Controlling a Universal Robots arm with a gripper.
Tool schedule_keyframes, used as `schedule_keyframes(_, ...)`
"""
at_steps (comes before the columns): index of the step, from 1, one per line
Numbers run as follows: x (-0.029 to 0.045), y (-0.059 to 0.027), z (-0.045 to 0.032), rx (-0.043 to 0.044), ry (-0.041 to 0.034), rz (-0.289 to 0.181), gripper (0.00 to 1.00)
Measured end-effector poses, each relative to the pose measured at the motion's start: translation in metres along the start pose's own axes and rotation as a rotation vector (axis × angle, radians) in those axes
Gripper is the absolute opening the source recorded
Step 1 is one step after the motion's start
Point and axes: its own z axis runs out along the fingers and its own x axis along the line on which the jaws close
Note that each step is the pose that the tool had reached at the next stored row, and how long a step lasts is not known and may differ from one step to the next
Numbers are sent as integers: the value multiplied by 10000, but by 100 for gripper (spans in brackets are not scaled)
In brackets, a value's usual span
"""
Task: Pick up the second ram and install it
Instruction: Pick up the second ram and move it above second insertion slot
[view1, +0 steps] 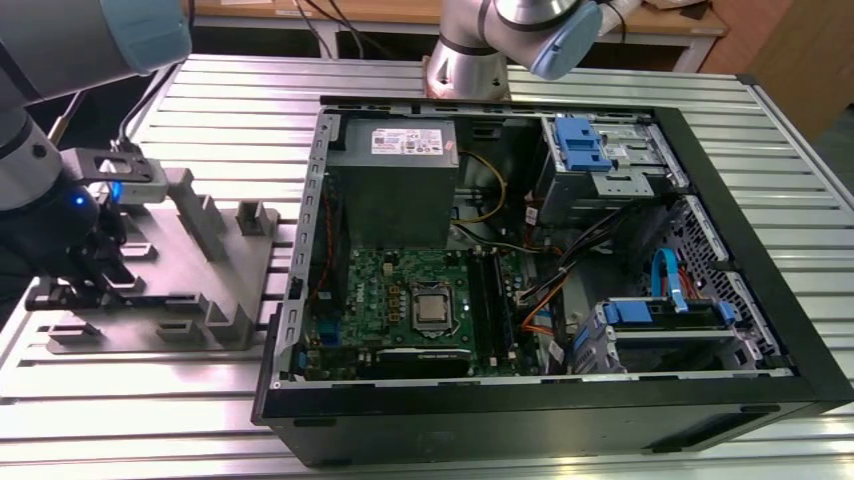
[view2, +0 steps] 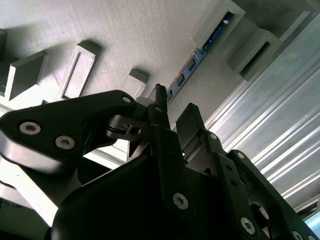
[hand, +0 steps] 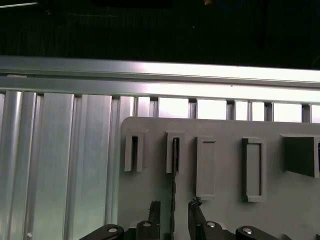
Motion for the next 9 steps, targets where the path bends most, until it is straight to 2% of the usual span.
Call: schedule_keyframes(9, 1, 5, 63, -7, 15, -276, 33)
